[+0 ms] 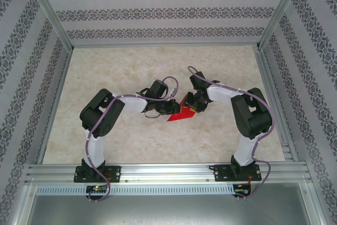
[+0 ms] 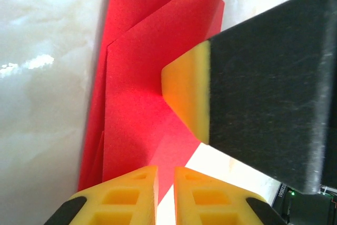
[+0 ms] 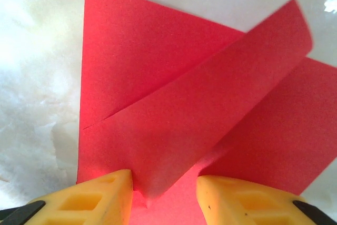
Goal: Fold a paper plane with a square sheet of paper (pick it up from the middle)
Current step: Fourth fold the wing at the center of the table.
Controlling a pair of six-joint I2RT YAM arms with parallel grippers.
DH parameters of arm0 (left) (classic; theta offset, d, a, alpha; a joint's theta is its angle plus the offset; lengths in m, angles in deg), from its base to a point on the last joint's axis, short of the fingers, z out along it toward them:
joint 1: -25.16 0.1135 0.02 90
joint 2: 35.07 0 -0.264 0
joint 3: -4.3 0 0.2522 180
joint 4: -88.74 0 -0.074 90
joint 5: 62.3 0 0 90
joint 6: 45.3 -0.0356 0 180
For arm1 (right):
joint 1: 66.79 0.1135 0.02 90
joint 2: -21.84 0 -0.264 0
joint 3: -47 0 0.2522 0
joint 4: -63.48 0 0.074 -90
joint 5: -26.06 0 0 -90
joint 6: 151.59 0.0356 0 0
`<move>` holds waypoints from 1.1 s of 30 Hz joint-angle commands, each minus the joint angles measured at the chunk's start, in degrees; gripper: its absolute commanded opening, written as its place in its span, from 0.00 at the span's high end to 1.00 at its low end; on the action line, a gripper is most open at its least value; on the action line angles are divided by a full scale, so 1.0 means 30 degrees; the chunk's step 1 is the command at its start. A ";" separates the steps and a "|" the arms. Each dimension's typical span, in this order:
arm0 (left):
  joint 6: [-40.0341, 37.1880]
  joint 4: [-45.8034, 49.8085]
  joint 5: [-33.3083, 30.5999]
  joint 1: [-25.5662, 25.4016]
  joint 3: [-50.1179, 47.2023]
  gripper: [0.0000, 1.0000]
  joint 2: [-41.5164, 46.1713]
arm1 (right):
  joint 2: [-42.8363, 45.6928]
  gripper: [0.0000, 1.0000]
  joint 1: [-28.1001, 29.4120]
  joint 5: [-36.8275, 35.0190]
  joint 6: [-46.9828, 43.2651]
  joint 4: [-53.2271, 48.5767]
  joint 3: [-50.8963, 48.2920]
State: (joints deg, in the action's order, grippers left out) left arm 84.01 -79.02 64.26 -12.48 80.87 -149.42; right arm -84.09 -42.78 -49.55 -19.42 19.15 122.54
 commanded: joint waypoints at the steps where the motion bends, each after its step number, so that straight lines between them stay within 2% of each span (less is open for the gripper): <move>1: -0.0489 0.0908 -0.0394 -0.0255 0.0627 0.83 -0.0263 | -0.2274 0.58 0.0080 -0.2224 0.0269 -0.0460 -0.1164; 6: -0.0788 0.2019 -0.1255 -0.0253 0.0868 0.85 -0.0436 | -0.2198 0.58 0.0057 -0.2110 0.0312 -0.0438 -0.1169; 24: -0.0945 0.3354 -0.2221 -0.0253 0.1008 0.90 -0.0689 | -0.2642 0.54 0.0055 -0.1805 0.0181 -0.0691 -0.0705; 27: -0.1050 0.3572 -0.2236 -0.0257 0.1027 0.91 -0.0793 | -0.1765 0.54 -0.0027 -0.1629 0.0092 -0.0843 -0.0482; 33: -0.1493 0.4405 -0.2444 -0.0254 0.1249 0.93 -0.1113 | 0.1815 0.53 -0.0341 -0.0618 -0.0407 -0.0106 -0.0374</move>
State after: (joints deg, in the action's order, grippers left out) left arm 81.78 -70.63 58.90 -12.53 83.95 -150.42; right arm -82.25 -42.83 -48.98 -19.51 18.49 122.83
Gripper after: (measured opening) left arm 0.076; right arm 0.464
